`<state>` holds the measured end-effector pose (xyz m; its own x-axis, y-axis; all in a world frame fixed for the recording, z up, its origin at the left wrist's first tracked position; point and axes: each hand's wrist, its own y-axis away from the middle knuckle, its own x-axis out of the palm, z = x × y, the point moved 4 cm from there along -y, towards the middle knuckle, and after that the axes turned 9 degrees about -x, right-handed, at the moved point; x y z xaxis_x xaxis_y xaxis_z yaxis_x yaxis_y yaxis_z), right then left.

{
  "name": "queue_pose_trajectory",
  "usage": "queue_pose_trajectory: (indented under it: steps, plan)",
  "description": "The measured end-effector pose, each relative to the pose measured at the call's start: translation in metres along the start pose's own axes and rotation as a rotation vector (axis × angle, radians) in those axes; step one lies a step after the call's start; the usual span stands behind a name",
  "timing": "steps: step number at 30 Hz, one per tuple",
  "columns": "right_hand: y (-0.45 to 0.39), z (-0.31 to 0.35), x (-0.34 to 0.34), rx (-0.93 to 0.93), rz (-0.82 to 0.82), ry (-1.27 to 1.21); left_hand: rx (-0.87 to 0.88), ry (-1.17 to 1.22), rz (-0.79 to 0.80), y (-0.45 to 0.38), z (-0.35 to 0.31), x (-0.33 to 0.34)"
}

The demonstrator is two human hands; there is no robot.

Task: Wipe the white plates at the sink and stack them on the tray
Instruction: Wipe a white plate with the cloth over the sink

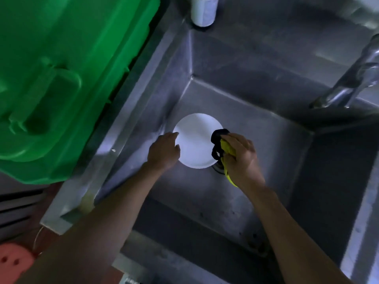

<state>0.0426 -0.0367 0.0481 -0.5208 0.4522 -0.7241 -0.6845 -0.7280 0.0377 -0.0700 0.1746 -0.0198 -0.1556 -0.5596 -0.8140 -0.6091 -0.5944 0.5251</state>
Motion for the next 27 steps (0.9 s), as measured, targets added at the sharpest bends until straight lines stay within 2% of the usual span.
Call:
queue_pose_trajectory:
  steps: [10, 16, 21, 27]
  plan:
    - [-0.018, -0.030, 0.052, -0.060, 0.127, -0.039, -0.168, 0.234, -0.075, -0.035, 0.019, 0.039]
    - [-0.013, -0.038, 0.058, -0.087, 0.071, -0.038, -0.295, 0.388, -0.161, -0.044, 0.019, 0.052]
    - [-0.011, -0.048, 0.061, -0.051, 0.085, -0.054, -0.389, 0.523, -0.204, -0.045, 0.020, 0.054]
    - [-0.001, -0.047, 0.060, -0.025, 0.066, -0.075, -0.480, 0.624, -0.165, -0.035, 0.022, 0.058]
